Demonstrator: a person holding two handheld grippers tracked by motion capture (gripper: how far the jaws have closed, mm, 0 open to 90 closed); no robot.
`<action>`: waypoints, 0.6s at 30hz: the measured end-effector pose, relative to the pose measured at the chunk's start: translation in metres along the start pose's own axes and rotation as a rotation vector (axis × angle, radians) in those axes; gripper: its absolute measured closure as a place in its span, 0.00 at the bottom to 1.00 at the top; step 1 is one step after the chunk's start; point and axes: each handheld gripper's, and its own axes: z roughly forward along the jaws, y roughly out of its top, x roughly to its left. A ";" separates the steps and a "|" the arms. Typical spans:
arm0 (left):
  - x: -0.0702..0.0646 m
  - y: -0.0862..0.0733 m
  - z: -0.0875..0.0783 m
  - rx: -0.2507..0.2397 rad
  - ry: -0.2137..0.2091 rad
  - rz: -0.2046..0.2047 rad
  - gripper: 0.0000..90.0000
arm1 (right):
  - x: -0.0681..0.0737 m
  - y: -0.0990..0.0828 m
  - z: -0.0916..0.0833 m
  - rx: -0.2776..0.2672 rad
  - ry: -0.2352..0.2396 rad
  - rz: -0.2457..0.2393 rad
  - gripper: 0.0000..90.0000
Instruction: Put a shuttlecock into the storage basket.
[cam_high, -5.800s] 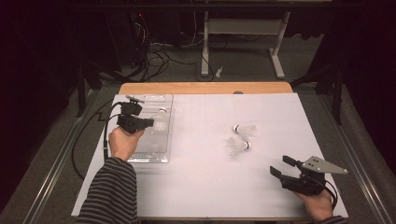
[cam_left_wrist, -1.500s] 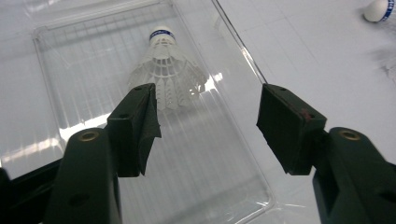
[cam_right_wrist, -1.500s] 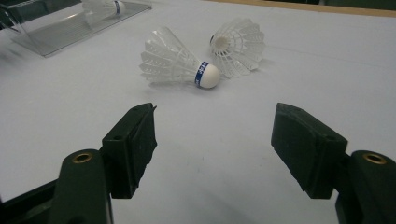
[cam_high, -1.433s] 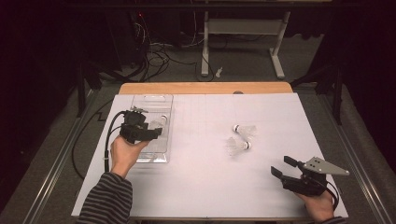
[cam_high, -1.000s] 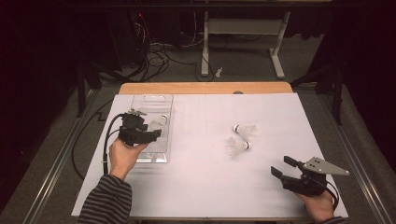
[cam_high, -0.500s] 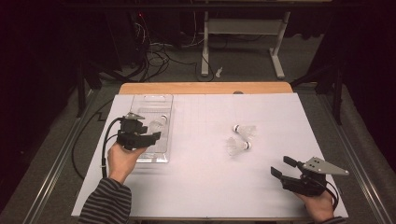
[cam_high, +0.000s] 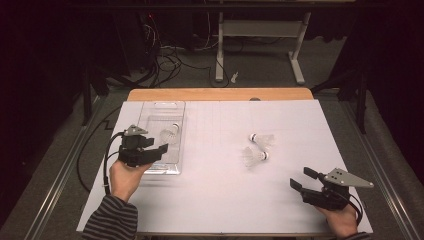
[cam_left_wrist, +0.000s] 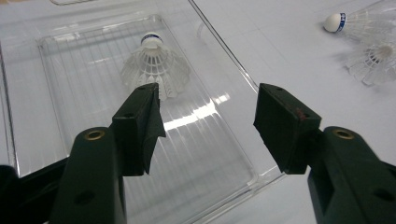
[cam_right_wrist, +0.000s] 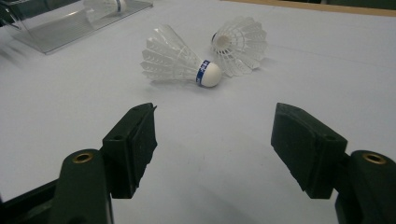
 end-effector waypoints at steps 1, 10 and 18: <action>0.000 0.000 0.000 0.000 0.000 0.000 0.46 | 0.000 0.000 0.000 0.000 0.000 0.000 0.35; -0.005 -0.006 -0.004 -0.018 -0.010 0.010 0.47 | 0.000 0.000 0.000 0.000 0.000 -0.001 0.35; -0.008 -0.012 -0.007 -0.029 -0.016 0.014 0.47 | 0.000 0.000 0.000 0.000 0.000 -0.001 0.35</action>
